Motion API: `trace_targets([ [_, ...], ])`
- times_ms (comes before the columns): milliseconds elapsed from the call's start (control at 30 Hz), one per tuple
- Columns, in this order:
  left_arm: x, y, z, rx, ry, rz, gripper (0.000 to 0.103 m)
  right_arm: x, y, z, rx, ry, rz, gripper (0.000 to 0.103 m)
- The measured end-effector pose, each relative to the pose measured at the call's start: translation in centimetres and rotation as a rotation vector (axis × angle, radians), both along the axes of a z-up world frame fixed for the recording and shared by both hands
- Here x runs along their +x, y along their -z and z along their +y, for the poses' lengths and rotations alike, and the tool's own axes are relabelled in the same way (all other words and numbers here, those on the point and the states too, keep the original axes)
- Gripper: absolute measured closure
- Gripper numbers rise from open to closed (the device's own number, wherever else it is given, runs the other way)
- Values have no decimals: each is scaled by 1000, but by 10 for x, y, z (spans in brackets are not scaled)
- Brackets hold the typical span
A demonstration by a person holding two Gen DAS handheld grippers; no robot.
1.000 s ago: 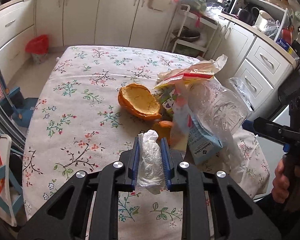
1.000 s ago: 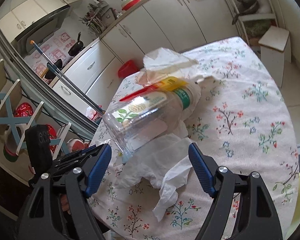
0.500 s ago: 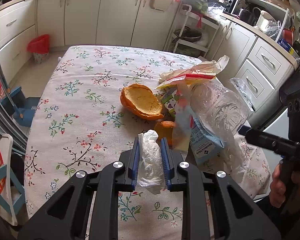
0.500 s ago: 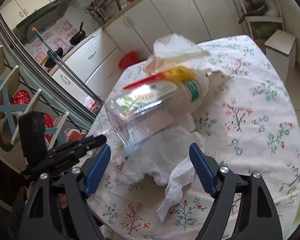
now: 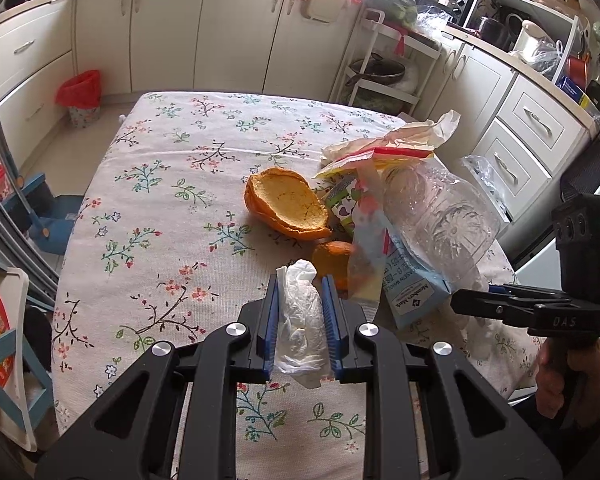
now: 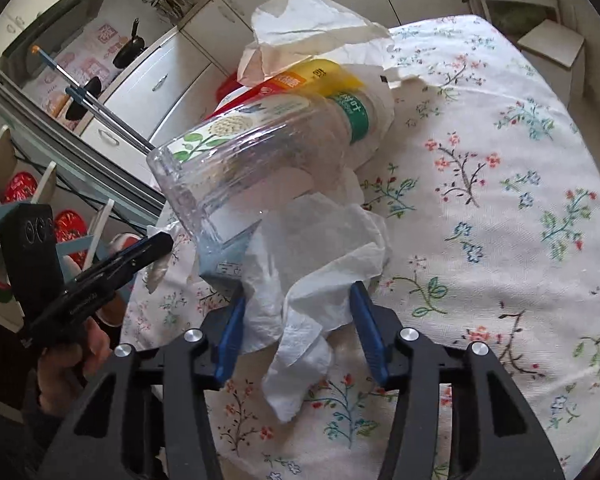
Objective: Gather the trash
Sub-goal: 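Grasp the clear green-capped water bottle with the right tool while the left holds the wrap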
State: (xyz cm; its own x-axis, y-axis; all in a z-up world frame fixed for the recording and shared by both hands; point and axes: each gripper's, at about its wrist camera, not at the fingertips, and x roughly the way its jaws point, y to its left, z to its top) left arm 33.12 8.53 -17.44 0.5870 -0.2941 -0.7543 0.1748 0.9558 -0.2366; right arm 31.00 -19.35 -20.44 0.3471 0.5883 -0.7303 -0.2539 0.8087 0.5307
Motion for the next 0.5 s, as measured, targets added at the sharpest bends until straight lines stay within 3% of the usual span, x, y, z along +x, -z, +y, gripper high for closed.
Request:
trace_targets([
  [33,0,0,0,1,1,0,84,-1,-3,-1,-11,0,-10,51],
  [100,-2,0,-1,5,3,-2,84,-4,-11,-2,-44,16,-47,30],
  [167,-2,-1,0,3,3,-1,84,-5,-20,-8,16,35,-74,27],
  [300,-2,-2,-1,-3,6,0,84,7,-31,-31,199,114,-12,19],
  [400,-1,-6,2,-15,4,-6,84,29,-31,-43,315,234,105,19],
  [500,-2,-9,7,-40,-6,-10,84,45,-35,-32,273,270,165,19],
])
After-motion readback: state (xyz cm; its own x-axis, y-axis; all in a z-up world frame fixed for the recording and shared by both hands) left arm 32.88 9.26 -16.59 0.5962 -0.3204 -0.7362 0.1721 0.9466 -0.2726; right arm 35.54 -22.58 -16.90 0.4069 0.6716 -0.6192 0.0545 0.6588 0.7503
